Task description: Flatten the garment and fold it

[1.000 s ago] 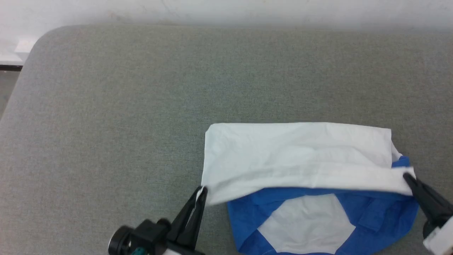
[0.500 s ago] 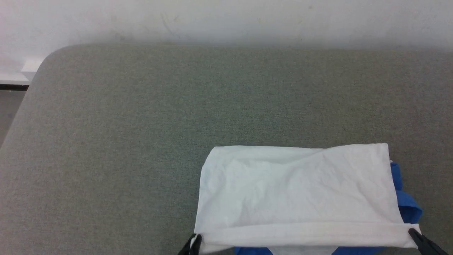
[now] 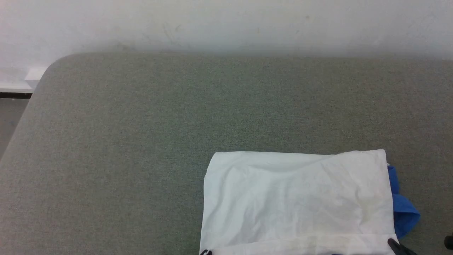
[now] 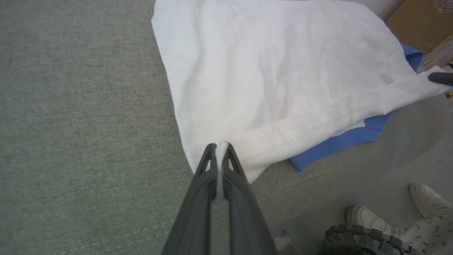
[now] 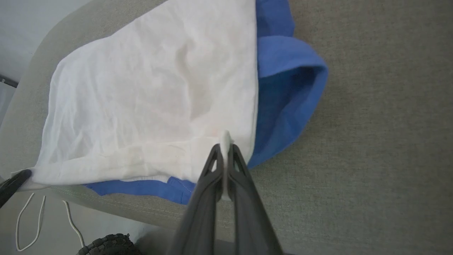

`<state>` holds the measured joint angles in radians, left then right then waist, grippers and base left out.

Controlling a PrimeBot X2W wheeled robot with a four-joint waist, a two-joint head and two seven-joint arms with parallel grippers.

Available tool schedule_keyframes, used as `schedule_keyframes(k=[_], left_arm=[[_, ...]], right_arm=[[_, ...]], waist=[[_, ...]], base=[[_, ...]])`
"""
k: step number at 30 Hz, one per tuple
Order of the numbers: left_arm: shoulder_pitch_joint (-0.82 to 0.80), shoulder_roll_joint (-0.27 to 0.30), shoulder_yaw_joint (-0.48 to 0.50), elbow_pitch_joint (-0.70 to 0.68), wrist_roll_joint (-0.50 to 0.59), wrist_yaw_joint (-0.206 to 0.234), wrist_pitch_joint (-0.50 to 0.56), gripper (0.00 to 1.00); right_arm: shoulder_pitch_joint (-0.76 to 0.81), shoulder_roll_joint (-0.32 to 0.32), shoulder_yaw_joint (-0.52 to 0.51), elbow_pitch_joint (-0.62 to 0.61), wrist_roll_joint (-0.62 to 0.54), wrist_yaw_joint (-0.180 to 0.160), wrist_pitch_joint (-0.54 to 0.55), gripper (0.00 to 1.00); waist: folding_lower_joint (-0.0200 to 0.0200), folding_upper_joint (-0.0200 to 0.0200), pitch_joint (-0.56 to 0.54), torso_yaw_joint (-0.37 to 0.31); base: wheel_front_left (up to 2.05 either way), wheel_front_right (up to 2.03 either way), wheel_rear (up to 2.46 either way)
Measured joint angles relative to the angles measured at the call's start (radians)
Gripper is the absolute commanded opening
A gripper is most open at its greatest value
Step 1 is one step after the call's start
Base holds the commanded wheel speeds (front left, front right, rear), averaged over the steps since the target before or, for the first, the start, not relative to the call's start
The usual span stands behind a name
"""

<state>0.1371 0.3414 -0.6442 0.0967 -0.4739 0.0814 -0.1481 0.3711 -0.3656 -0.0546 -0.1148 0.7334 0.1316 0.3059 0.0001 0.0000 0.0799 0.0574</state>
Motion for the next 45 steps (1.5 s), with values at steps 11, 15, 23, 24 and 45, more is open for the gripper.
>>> schedule_keyframes(k=[11, 15, 23, 24, 45], left_arm=[[-0.046, -0.062, 0.052, 0.088, -0.057, -0.009, -0.06, 1.0], [-0.02, -0.08, 0.138, -0.009, -0.092, 0.026, -0.097, 1.0], [0.008, -0.117, 0.308, -0.29, 0.094, 0.127, -0.109, 1.0], [0.008, -0.123, 0.318, -0.311, 0.13, 0.134, -0.109, 1.0], [0.01, -0.226, 0.331, -0.356, 0.3, 0.113, -0.109, 1.0]], right_arm=[[-0.052, -0.001, 0.003, 0.061, -0.045, 0.0, -0.037, 1.0], [-0.05, 0.013, -0.044, -0.003, -0.029, 0.0, -0.046, 1.0], [-0.078, 0.051, -0.174, -0.062, -0.085, 0.0, -0.037, 1.0], [-0.091, 0.052, -0.178, -0.059, -0.101, 0.0, -0.025, 1.0], [-0.291, -0.048, -0.09, 0.211, -0.234, 0.0, 0.165, 1.0]], waist=[[-0.0001, 0.0, -0.011, 0.013], [0.0, 0.0, -0.015, 0.009], [-0.0001, 0.0, -0.009, 0.003], [-0.0001, 0.0, -0.006, 0.003], [0.0, 0.0001, 0.08, 0.085]], base=[[0.0, 0.0, 0.0], [0.0, 0.0, 0.0], [0.0, 0.0, 0.0], [0.0, 0.0, 0.0], [0.0, 0.0, 0.0]])
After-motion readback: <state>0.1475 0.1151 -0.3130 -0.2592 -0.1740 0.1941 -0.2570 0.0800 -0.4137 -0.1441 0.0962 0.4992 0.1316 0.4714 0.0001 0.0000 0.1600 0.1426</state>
